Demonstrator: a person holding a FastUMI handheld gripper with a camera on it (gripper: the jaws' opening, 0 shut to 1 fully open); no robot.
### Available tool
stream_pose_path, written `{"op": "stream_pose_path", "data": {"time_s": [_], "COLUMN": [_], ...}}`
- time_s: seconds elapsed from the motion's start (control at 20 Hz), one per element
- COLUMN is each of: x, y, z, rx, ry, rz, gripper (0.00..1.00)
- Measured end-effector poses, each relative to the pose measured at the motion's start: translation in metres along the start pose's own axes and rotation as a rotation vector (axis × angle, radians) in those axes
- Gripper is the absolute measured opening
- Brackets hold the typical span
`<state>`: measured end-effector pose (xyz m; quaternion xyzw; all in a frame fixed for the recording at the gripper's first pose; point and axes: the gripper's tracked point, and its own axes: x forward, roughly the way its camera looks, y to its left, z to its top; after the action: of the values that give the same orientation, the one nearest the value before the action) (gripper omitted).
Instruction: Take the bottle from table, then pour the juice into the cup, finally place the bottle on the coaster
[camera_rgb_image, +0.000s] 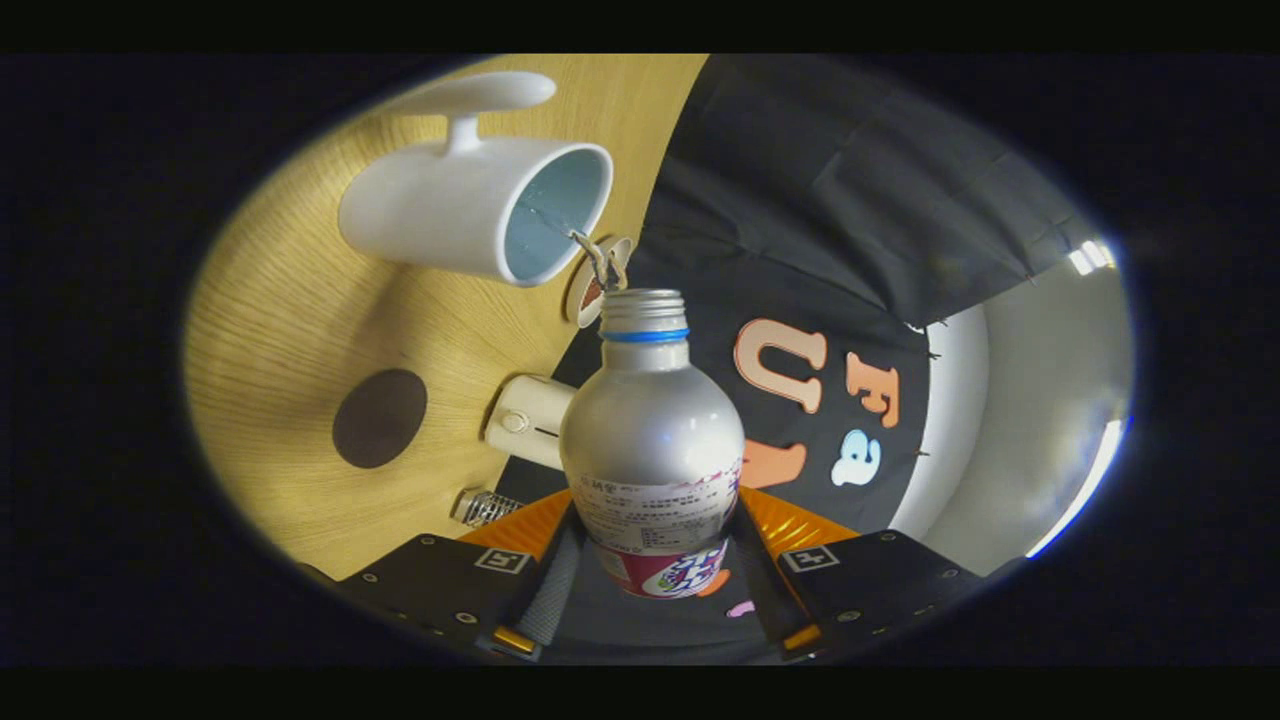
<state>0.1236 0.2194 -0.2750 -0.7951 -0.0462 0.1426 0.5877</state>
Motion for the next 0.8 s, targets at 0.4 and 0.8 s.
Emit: {"op": "stream_pose_path", "data": {"time_s": [0.4,0.8], "x": [-0.0004,-0.0001], "y": [-0.003,-0.0081], "z": [0.0016,0.0036], "rx": [-0.03,-0.06], "ry": [-0.018,-0.03], "rz": [-0.022,-0.024], "gripper": [0.76,0.76]}}
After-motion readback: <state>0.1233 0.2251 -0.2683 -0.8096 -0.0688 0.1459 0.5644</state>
